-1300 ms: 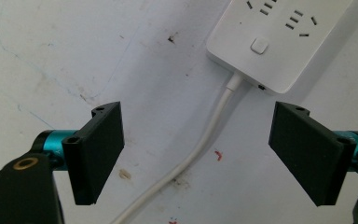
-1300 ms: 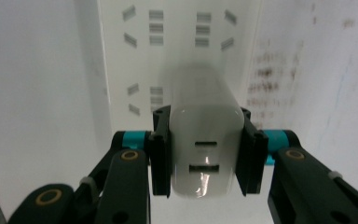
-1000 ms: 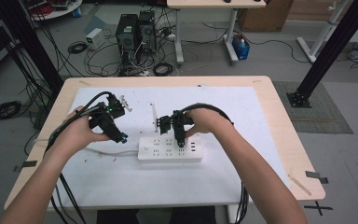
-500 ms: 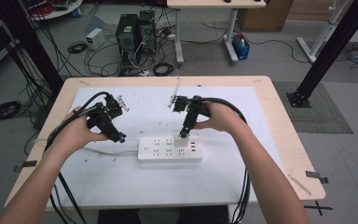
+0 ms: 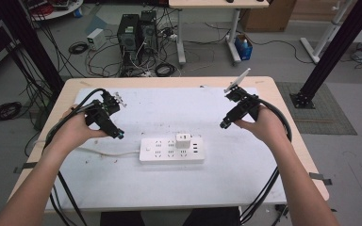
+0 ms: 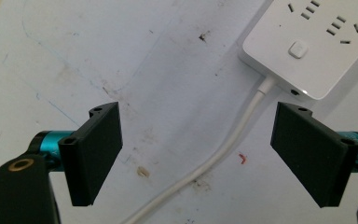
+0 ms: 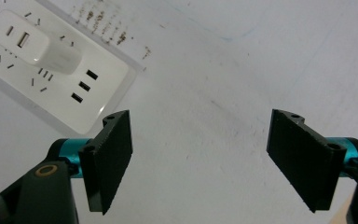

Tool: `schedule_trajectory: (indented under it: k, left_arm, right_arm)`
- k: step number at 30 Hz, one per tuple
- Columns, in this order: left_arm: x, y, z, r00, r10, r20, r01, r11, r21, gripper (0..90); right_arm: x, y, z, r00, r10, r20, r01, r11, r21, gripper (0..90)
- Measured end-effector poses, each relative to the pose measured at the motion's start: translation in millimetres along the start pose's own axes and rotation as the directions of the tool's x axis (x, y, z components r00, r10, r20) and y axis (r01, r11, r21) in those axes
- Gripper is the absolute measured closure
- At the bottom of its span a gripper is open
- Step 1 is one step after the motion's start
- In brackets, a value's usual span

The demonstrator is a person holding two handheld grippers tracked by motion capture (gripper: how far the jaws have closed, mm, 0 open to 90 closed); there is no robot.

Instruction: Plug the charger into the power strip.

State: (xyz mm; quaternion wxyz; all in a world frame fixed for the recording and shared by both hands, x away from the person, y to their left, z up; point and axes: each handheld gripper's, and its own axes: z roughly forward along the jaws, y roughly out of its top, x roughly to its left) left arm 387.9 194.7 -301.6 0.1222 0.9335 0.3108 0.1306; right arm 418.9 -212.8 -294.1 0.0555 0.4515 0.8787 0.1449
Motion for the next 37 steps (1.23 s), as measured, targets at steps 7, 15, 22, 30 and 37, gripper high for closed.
schedule_trajectory:
  k: [7,15,22,30,37]
  left_arm:
    - [-0.8,3.3,2.4,1.0,0.001,0.0,-0.001,1.0,0.005,16.6]
    - [-1.6,4.2,0.3,1.0,0.001,0.002,-0.001,1.0,0.007,16.6]
    - [-1.7,3.5,-0.9,1.0,-0.001,-0.001,0.001,1.0,0.005,16.6]
    - [-1.8,4.5,0.0,1.0,0.005,0.002,-0.005,1.0,0.008,16.6]
    - [-0.8,4.1,-1.0,1.0,0.001,0.003,-0.001,1.0,0.001,16.6]
  right_arm:
    - [-10.1,-8.7,-7.9,0.9995,0.032,0.0,-0.032,0.999,-0.01,22.1]
    - [-8.3,-9.0,-11.8,0.9994,0.032,-0.011,-0.032,0.999,-0.008,22.1]
    - [-7.5,-8.7,-10.1,0.9997,0.025,-0.007,-0.025,1.0,0.009,22.0]
    - [-7.4,-8.9,-8.9,0.9998,0.018,-0.004,-0.018,1.0,0.016,22.1]
    - [-8.5,-10.6,-9.3,0.9999,0.012,-0.008,-0.012,1.0,0.01,22.0]
